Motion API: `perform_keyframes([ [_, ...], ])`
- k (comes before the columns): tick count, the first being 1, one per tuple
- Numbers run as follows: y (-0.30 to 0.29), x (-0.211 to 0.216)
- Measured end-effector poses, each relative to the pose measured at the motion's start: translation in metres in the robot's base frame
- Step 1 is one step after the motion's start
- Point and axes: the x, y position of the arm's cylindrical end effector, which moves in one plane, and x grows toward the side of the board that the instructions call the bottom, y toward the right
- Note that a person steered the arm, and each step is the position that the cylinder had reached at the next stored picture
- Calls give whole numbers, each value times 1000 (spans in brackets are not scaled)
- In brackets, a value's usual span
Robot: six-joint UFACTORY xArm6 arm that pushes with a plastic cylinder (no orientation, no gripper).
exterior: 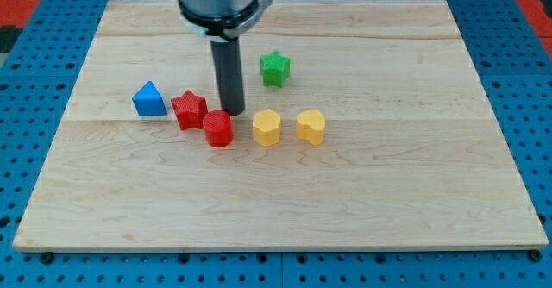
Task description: Push the red star towards left to the red circle
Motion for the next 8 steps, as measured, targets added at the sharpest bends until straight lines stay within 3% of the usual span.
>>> perform_keyframes([
  [1, -38, -3],
  [4, -65, -18],
  [8, -65, -5],
])
